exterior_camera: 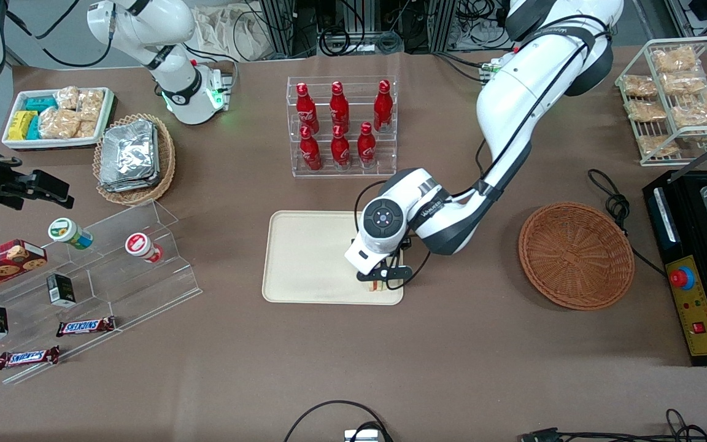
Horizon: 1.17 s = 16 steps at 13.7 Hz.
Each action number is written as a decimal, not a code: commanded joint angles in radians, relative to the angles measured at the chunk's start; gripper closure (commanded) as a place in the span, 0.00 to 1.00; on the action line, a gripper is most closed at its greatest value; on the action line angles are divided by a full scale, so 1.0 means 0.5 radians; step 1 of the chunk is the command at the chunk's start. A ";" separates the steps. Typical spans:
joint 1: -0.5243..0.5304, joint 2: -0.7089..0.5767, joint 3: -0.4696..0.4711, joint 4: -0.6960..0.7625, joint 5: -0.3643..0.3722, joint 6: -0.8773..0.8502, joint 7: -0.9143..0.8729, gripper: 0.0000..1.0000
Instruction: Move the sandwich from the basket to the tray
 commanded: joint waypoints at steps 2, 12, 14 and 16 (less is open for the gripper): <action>0.084 -0.186 0.004 0.019 0.007 -0.218 -0.153 0.00; 0.477 -1.367 0.277 -1.067 -0.452 -0.028 0.268 0.00; 0.474 -1.462 0.442 -1.089 -0.532 -0.139 0.590 0.00; 0.474 -1.545 0.644 -1.076 -0.609 -0.231 0.930 0.00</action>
